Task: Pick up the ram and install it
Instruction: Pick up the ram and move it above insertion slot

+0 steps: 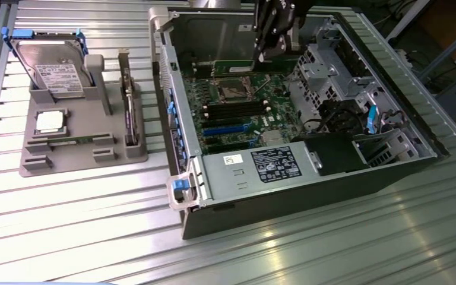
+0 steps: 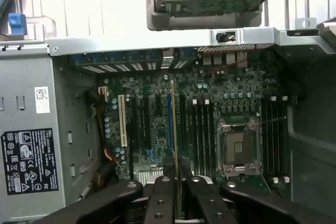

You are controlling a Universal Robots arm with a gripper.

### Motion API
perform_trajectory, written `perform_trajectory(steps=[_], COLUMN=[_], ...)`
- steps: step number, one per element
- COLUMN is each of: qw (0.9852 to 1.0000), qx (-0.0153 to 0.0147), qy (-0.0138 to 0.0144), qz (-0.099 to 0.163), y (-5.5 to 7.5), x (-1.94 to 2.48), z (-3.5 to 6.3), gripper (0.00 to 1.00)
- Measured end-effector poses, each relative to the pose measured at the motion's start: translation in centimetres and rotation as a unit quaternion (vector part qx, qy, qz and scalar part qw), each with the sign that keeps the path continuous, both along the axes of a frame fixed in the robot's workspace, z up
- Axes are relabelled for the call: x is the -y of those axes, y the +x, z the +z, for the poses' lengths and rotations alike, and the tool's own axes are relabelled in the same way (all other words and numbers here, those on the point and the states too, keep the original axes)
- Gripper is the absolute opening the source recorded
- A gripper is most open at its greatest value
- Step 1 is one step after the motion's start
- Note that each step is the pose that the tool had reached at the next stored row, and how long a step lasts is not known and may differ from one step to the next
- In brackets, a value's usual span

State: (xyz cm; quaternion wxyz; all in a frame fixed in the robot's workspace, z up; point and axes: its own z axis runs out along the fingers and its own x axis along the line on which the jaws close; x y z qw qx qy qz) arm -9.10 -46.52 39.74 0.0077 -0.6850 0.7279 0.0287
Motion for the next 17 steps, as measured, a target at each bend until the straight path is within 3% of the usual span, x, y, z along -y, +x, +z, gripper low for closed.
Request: perform_trajectory(steps=[1,2,4,7,17], qw=[1.0000,1.0000,1.0000,1.0000,1.0000], qx=[0.0000,0.0000,0.0000,0.0000,0.0000], qy=[0.0000,0.0000,0.0001,0.0000,0.0000], qz=[0.000,0.000,0.000,0.000,0.000], y=[-1.0,-2.9,-5.0,-9.9,-16.6], x=[0.00,0.00,0.00,0.00,0.00], z=[0.00,0.00,-0.01,0.00,0.00], gripper=[0.14,0.14,0.14,0.14,0.14])
